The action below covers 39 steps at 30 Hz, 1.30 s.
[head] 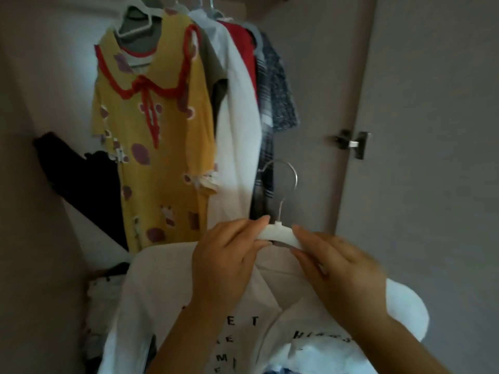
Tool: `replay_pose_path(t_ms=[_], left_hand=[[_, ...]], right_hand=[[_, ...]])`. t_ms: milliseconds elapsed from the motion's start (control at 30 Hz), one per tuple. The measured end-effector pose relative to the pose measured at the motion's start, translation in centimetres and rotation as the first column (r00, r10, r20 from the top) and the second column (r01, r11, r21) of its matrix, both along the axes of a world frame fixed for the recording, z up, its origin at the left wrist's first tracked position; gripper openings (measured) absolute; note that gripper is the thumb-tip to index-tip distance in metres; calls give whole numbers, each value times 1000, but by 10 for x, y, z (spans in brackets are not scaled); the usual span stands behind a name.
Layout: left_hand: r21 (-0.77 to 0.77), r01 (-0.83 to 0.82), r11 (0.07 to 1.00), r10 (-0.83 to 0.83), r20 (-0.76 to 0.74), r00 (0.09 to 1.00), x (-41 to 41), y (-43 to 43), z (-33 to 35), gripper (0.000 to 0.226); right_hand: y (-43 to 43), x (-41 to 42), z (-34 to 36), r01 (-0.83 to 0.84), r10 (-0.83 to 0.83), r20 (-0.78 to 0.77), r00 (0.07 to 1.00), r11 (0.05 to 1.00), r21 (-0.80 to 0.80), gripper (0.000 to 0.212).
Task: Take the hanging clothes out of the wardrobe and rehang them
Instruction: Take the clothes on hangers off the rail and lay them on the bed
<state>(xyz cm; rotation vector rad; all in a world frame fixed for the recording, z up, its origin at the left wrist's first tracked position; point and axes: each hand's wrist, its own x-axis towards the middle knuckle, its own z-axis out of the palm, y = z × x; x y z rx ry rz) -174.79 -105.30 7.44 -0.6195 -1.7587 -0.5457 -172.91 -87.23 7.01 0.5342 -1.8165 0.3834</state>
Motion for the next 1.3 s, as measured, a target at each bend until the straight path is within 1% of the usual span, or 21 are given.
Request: replay_pose_path(t_ms=[133, 333, 433, 567, 700, 767, 833, 933, 1033, 1167, 1300], left_hand=[[28, 133, 991, -133, 30, 991, 30, 59, -12, 35], [21, 358, 933, -359, 39, 933, 99, 158, -23, 28], [57, 482, 874, -485, 70, 872, 143, 206, -28, 23], [26, 618, 786, -618, 63, 783, 203, 270, -32, 28], [22, 764, 645, -761, 109, 639, 258, 325, -37, 29], [28, 828, 560, -823, 133, 552, 285, 353, -37, 31], [33, 880, 473, -874, 147, 464, 313, 378, -37, 31], [22, 956, 294, -947, 140, 288, 357, 411, -36, 30], [6, 993, 118, -987, 111, 116, 410, 439, -38, 30], [1, 993, -119, -989, 92, -118, 496, 462, -44, 32], [7, 938, -346, -932, 117, -344, 586, 458, -49, 35]], right_hand=[[54, 59, -4, 151, -151, 29, 988, 988, 7, 26], [136, 169, -12, 371, -371, 22, 929, 929, 1, 20], [172, 229, -16, 452, -452, 35, 891, 892, -12, 19], [218, 311, -24, 587, -586, 77, 807, 809, -1, 21], [250, 387, -27, 721, -718, 104, 688, 692, 7, 22], [261, 425, -25, 789, -785, 112, 609, 614, 13, 22], [267, 461, -21, 857, -851, 124, 510, 515, 17, 22], [266, 516, -20, 941, -929, 166, 330, 338, 18, 24], [256, 573, -21, 990, -972, 193, 133, 138, 13, 24], [228, 650, -24, 993, -975, 189, -120, -122, 1, 21], [189, 726, -29, 941, -920, 204, -336, -339, 19, 25]])
